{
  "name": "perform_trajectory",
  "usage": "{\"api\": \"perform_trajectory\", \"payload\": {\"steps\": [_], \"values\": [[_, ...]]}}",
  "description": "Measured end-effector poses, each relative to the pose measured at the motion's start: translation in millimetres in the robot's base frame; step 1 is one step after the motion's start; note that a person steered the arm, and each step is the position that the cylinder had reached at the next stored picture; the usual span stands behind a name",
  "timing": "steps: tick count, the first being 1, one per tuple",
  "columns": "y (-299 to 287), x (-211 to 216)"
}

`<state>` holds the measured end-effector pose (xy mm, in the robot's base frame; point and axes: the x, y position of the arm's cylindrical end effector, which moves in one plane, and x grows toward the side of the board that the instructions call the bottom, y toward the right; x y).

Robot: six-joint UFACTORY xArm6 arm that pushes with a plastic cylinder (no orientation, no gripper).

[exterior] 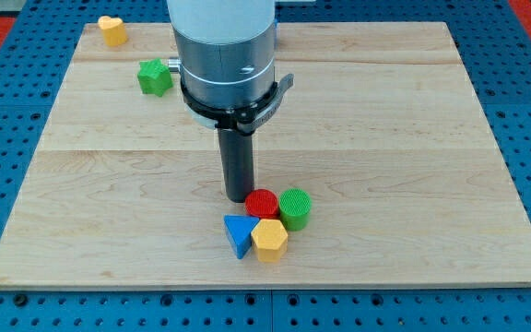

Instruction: Move your arm towards the top left

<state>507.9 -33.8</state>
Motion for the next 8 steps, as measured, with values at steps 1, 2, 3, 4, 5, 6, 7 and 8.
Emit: {"api": "perform_trajectory", "payload": {"steps": [1,2,3,4,5,6,7,8], "values": [[-0.7,-20.3],[1.9,-41.2],[9.0,-69.3],[10.9,-81.3],[-8.8,-82.7],[-33.9,-83.3],[-76.9,-83.2],[-110.8,-83.2]]}}
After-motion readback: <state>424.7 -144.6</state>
